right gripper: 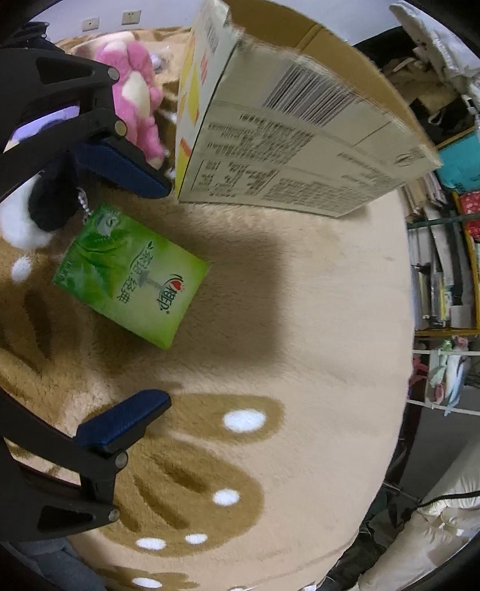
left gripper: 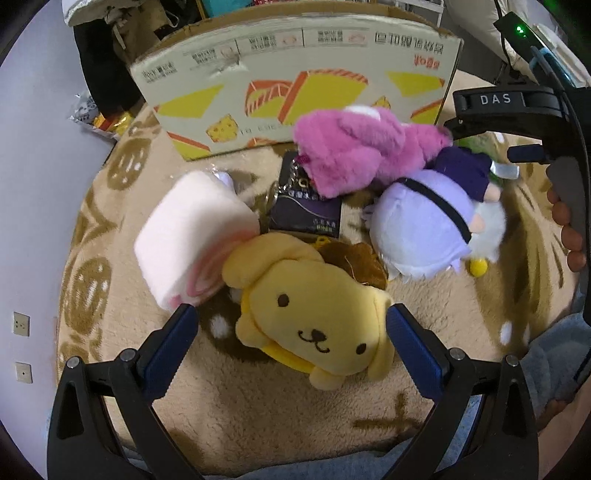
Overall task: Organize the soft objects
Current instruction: 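Close the right gripper on the green tissue pack while the left gripper closes on the yellow dog plush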
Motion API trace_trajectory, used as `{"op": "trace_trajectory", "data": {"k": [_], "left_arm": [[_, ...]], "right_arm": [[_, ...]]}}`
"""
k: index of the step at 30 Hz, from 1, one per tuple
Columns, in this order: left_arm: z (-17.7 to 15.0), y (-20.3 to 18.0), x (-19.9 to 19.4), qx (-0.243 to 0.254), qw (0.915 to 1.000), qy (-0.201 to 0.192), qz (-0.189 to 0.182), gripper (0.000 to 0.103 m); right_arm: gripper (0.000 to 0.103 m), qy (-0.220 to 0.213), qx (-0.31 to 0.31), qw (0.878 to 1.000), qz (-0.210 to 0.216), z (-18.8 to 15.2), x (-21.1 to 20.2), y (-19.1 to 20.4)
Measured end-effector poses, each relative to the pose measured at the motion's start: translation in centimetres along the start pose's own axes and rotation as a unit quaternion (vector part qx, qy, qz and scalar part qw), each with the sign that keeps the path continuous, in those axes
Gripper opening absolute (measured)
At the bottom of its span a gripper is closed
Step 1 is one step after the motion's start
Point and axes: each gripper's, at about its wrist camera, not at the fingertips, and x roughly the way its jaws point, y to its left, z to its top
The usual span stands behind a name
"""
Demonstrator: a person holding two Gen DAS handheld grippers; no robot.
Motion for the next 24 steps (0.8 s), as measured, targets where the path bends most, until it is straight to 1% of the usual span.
{"op": "trace_trajectory", "data": {"k": [4, 9, 11, 12, 13, 14, 15, 16, 18, 20, 24], "left_arm": [[0.2, 0.0, 0.7, 0.003, 0.9999, 0.014, -0.003, 0.1], [0.3, 0.3, 1.6, -0.01, 0.9995, 0.025, -0.017, 0.102], [0.3, 0.3, 1.8, -0.012, 0.9994, 0.026, -0.018, 0.101], [0.3, 0.3, 1.7, -0.01, 0.9995, 0.025, -0.018, 0.1], [0.3, 0.4, 1.7, -0.009, 0.9995, 0.022, -0.018, 0.098], [0.3, 0.3, 1.7, -0.006, 0.9996, 0.019, -0.021, 0.092], [0.3, 0.2, 1.5, -0.002, 0.9995, 0.017, -0.027, 0.088], [0.2, 0.0, 1.4, 0.004, 0.9993, 0.014, -0.035, 0.082], [0.0, -0.4, 1.0, 0.009, 0.9994, 0.009, -0.032, 0.079], [-0.1, -0.6, 0.7, 0.015, 0.9994, 0.003, -0.03, 0.076], [0.1, -0.5, 0.4, 0.01, 0.9994, 0.001, -0.034, 0.075]], "right_arm": [[0.098, 0.019, 0.004, 1.0, 0.0, 0.2, 1.3, 0.0], [0.091, 0.021, -0.001, 1.0, -0.01, 0.3, 1.7, 0.2], [0.084, 0.023, -0.005, 1.0, -0.017, -0.2, 1.6, 0.6], [0.082, 0.022, -0.007, 0.999, -0.023, -1.1, 1.4, 1.0], [0.077, 0.022, -0.011, 0.999, -0.028, -1.2, 1.4, 1.2], [0.073, 0.021, -0.016, 0.999, -0.036, -1.3, 1.3, 1.5], [0.071, 0.021, -0.02, 0.999, -0.041, -1.4, 1.3, 1.6], [0.066, 0.021, -0.021, 0.999, -0.043, -1.8, 0.9, 1.5], [0.059, 0.022, -0.02, 0.999, -0.042, -1.9, 0.8, 1.6], [0.058, 0.021, -0.017, 0.999, -0.034, -2.3, 0.3, 1.8], [0.058, 0.022, -0.011, 1.0, -0.005, -2.5, -0.5, 1.3]]}}
